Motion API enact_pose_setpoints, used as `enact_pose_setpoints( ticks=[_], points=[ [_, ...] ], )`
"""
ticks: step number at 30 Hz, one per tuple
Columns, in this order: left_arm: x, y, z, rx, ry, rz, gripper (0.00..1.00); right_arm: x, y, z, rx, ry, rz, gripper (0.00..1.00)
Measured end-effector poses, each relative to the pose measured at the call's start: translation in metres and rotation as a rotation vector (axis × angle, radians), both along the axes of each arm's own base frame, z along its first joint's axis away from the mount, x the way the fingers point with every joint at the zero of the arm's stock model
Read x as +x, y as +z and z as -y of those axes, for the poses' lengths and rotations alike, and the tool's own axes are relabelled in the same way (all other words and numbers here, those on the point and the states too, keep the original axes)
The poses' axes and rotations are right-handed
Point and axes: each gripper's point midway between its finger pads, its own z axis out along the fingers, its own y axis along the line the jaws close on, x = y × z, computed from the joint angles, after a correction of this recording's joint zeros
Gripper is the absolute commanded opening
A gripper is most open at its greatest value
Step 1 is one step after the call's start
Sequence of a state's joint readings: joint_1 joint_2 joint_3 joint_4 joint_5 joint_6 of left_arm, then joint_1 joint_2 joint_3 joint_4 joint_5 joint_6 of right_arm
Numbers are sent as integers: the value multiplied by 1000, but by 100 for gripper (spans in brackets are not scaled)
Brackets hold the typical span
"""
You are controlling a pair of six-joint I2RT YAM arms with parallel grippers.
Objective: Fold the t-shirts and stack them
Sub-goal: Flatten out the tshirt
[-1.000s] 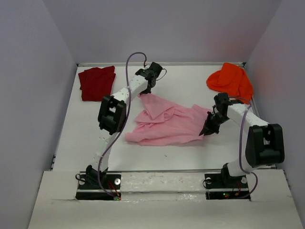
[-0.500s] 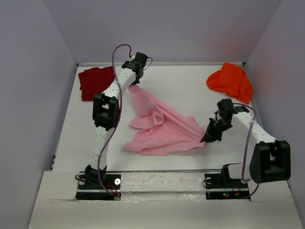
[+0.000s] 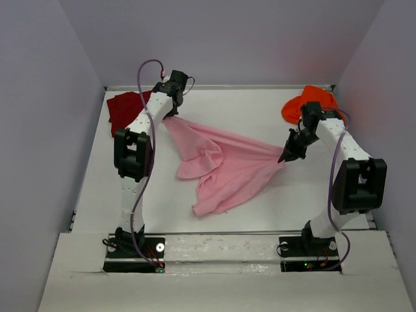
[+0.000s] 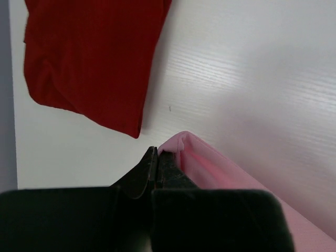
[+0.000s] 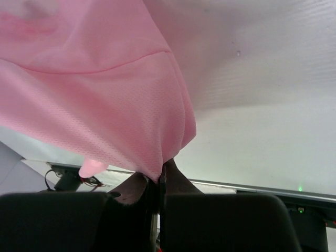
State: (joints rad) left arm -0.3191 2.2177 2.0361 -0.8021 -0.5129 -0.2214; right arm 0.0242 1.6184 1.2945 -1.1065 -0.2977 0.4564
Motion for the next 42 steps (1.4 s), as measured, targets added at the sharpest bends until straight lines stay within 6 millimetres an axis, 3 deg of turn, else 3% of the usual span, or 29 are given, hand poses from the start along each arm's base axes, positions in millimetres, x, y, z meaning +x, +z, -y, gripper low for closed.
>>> enact_pose_setpoints(
  ticks=[2,4,6,9,13,15,16,17,19,21,24,28,31,35,39,42],
  points=[
    [3,26,-2,-16,8,57,1,8,4,-1,19,7,18,0],
    [6,53,-3,-30,13,116,1,1,1,-4,46,28,-4,0],
    [5,78,-3,-47,18,165,1,-16,-14,-9,76,48,-55,0],
    [-7,89,0,-78,12,176,1,-59,-40,-20,154,52,-185,0],
    [-31,79,-1,-73,1,119,1,-90,-49,-31,233,37,-262,1],
    [-34,75,-1,-75,0,102,1,-102,-50,-35,259,32,-270,17],
    [-35,74,0,-76,-2,95,2,-107,-50,-37,273,29,-273,46],
    [-35,74,0,-75,-3,92,1,-112,-51,-39,284,24,-281,58],
    [-34,77,-4,-64,9,104,1,-121,-55,-38,281,18,-306,73],
    [-31,81,-10,-54,24,116,1,-124,-56,-38,281,14,-318,78],
    [-25,89,-16,-46,39,143,2,-112,-49,-36,260,8,-292,87],
    [-20,93,-16,-42,42,158,2,-69,-26,-35,303,-13,-145,87],
    [-20,92,-16,-39,39,154,2,-46,-20,-28,399,-99,-59,86],
    [-20,92,-16,-34,32,151,2,-31,-41,-13,549,-252,-22,84],
    [-20,92,-14,-31,23,148,2,-25,-64,-22,657,-245,-76,84],
    [-20,92,-11,-31,15,148,2,-6,-60,-24,725,-245,-14,82]
  ],
)
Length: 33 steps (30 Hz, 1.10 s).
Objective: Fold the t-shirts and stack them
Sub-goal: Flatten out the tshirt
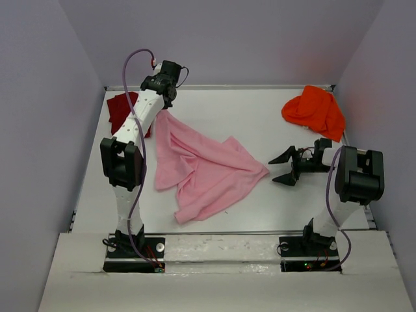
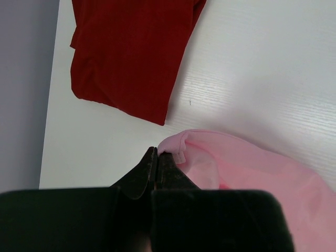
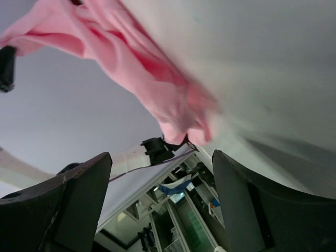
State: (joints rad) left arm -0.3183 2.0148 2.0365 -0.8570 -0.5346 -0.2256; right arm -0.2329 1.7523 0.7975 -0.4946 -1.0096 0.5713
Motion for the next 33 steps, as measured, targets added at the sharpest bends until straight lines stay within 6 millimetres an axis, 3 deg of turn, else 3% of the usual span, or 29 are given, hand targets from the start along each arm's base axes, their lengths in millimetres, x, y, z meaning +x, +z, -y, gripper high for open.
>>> enact_pose_setpoints(
  ticks=[6,12,14,17,22,25,33],
  points=[
    [-5,-3,20,9,-41,-8,2,46,8,2,97,-7,134,82],
    [-12,-6,39,18,-82,-20,2,107,9,10,72,15,236,81],
    [-12,-6,40,20,-83,-21,2,112,6,1,55,51,246,82],
    [-12,-6,38,25,-79,-19,2,125,6,-31,-21,167,276,82],
    [-12,-6,38,28,-77,-19,2,121,18,-97,-68,365,387,83],
    [-12,-6,37,28,-76,-19,2,109,16,-120,-79,442,408,83],
    [-11,-5,37,27,-76,-16,2,106,3,-114,-145,467,410,83]
  ],
)
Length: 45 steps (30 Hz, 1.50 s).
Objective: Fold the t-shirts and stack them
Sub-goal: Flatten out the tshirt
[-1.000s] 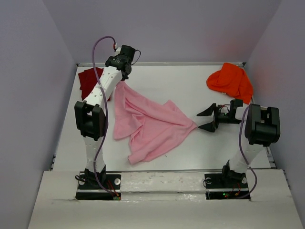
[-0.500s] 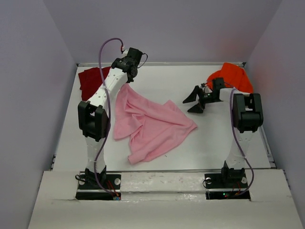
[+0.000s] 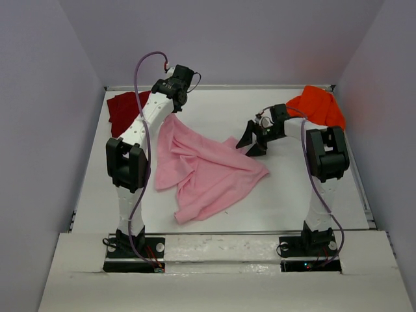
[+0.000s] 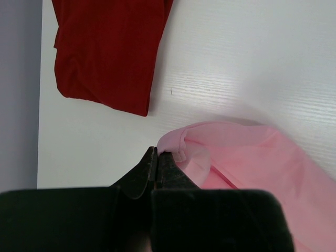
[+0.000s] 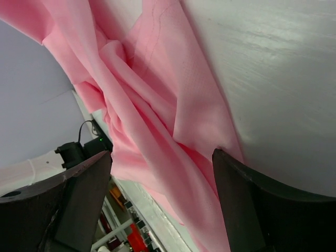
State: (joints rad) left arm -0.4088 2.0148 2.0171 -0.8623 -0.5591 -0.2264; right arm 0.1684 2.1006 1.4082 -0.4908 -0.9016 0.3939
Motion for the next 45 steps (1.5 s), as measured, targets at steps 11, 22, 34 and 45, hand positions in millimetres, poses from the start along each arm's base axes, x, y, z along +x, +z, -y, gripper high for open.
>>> enact_pose_setpoints(
  ticks=[11,22,34,45],
  points=[
    [-1,-8,0,4,-2,-11,2,28,9,7,-61,57,203,89],
    [-2,-14,0,7,-6,-22,2,86,33,5,-128,142,505,89],
    [-1,-14,0,6,-7,-21,2,76,-10,-7,-164,226,487,85],
    [-1,-15,0,6,-7,-20,2,37,-19,-51,-162,338,486,28]
  ],
)
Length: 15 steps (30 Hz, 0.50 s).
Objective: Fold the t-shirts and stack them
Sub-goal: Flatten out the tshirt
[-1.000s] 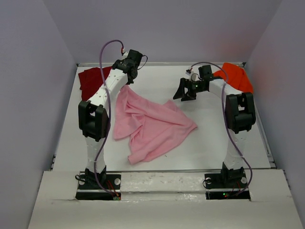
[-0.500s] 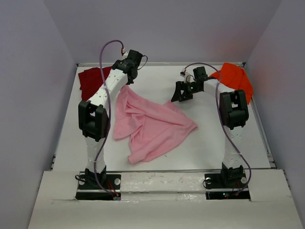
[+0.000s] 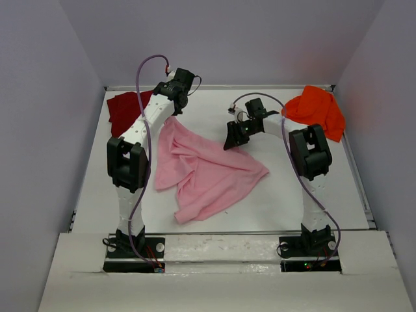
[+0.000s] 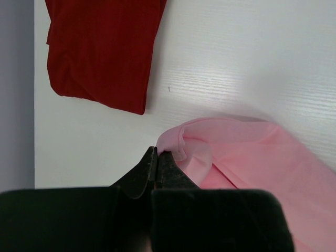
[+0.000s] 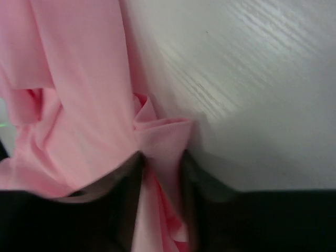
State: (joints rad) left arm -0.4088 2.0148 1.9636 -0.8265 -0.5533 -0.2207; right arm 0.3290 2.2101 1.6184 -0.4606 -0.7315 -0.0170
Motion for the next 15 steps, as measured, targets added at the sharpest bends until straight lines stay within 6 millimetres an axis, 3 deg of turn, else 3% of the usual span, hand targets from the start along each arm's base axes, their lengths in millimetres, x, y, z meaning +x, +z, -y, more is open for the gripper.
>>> enact_pose_setpoints(
  ticks=[2,8,10,12,14,15],
  points=[
    [0,0,0,0,0,0,2,-8,-8,-3,-28,2,-19,0],
    [-1,-5,0,3,0,-6,2,-14,-19,-1,-59,-13,-73,0],
    [-1,-5,-1,4,0,-8,2,-13,-18,0,-69,-19,-75,8],
    [-1,-6,0,4,0,-7,2,-11,-16,0,-78,-23,-73,35],
    [0,-5,0,3,-1,-5,2,-9,-13,0,-79,-27,-80,52],
    [0,-5,0,3,-1,-5,2,-7,-11,-1,-76,-28,-81,54]
  ],
)
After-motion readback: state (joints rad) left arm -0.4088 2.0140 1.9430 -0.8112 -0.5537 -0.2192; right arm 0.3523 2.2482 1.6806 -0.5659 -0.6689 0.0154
